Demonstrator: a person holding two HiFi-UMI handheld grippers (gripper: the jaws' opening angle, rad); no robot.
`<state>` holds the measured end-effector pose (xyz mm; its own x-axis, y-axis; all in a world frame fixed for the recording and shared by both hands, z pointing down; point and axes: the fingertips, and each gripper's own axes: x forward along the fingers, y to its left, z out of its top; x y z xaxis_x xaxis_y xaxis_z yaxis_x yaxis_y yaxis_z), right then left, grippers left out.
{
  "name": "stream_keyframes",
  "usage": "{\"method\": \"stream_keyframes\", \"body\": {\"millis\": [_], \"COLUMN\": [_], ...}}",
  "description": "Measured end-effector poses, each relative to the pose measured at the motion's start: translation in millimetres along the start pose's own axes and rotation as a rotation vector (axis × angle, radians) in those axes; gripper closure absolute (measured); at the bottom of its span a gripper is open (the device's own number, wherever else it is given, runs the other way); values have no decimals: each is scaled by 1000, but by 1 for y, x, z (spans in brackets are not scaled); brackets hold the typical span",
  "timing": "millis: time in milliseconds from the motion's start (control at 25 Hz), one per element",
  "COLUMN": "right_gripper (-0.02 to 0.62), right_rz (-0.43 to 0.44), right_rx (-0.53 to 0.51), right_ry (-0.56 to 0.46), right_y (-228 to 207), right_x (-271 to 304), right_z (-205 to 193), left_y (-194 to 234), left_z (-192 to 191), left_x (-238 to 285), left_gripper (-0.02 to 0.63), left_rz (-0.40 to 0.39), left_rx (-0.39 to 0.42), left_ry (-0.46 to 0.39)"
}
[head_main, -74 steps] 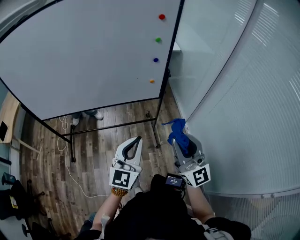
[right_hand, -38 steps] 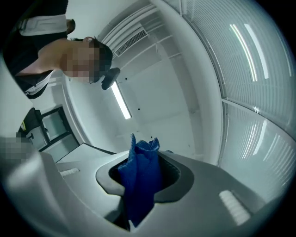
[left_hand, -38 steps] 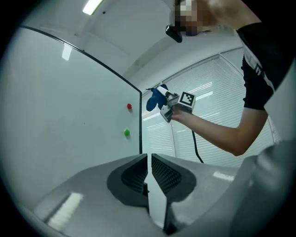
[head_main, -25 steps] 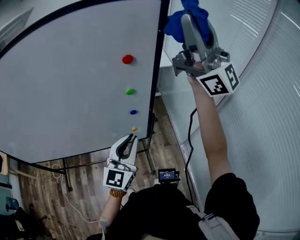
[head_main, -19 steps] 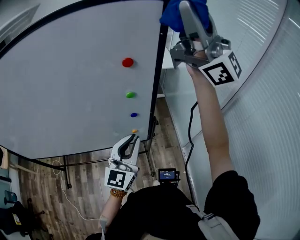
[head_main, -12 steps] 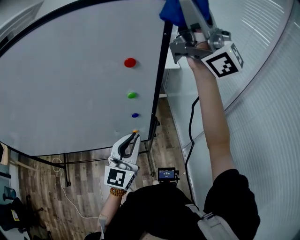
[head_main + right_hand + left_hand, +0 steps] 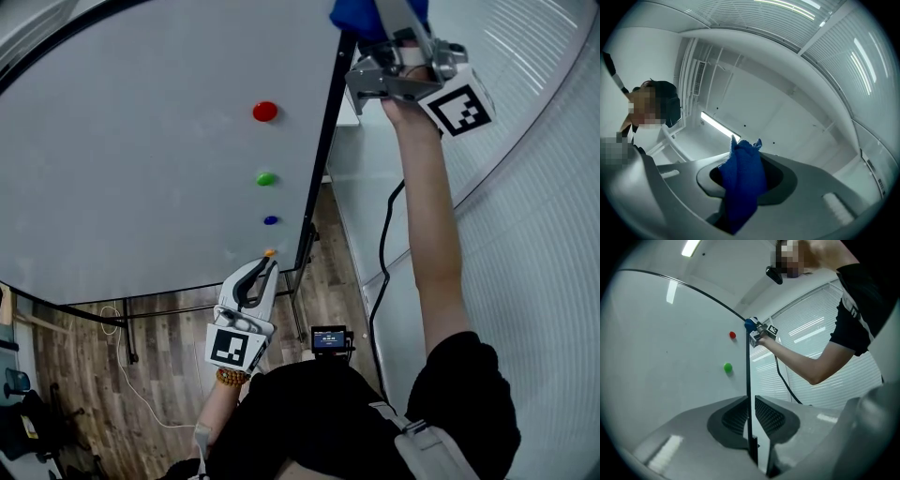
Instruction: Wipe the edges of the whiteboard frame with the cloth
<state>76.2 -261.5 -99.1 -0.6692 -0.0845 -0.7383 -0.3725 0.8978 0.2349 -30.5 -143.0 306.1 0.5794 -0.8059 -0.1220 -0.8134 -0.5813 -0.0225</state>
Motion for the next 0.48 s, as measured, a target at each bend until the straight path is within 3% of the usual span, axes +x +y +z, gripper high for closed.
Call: {"method": "stream_keyframes", "body": {"millis": [480], "right_gripper": [459], "right_rz": [-20], "right_rx": [7], "right_ry": [20], "right_y": [-3], "right_x": [0], "right_z": [-2], "left_y": [-6], "left_z": [3], "left_x": [1], "left_gripper": [457], "left_rz": [-33], "left_rx": [3], "left_ry": [-41]}}
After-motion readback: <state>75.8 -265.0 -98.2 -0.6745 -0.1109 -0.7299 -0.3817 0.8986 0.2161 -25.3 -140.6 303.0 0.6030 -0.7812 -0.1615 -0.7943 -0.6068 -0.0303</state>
